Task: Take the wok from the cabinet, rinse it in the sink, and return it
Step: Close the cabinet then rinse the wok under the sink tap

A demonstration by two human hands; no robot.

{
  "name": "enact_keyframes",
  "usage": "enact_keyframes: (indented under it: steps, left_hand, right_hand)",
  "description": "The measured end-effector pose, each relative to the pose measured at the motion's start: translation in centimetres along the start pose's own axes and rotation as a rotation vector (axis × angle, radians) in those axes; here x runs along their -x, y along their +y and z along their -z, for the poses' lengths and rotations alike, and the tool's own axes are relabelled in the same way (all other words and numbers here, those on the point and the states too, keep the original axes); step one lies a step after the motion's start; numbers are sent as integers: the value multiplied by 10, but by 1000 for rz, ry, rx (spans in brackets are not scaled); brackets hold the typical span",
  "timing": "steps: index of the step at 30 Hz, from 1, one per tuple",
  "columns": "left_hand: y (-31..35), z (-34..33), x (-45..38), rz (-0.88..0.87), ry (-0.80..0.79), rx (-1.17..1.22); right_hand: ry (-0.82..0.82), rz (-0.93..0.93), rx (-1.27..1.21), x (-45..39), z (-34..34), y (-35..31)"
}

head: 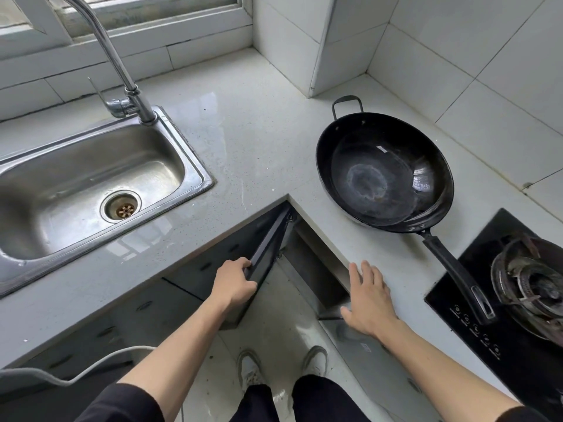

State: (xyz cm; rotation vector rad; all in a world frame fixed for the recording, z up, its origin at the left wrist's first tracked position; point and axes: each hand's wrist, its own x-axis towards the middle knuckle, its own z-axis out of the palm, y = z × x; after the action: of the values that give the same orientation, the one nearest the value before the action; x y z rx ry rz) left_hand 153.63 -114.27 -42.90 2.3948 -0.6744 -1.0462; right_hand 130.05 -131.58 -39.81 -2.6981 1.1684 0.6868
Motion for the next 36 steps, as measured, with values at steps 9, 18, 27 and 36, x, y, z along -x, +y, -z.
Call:
enact_keyframes:
  steps: [9, 18, 27, 36]
  left_hand:
    - [31, -25, 8, 311, -254, 777]
    - [78, -85, 7, 454, -393, 1118]
    - [93, -109, 2, 450, -465, 1281]
    - [130, -132, 1, 477, -482, 1560]
  right_hand:
    - [48, 55, -69, 2, 0, 14]
    - [123, 43, -271, 6, 5, 48]
    - [46, 18, -308, 8, -5, 68]
    - [56, 86, -302, 11, -9, 80]
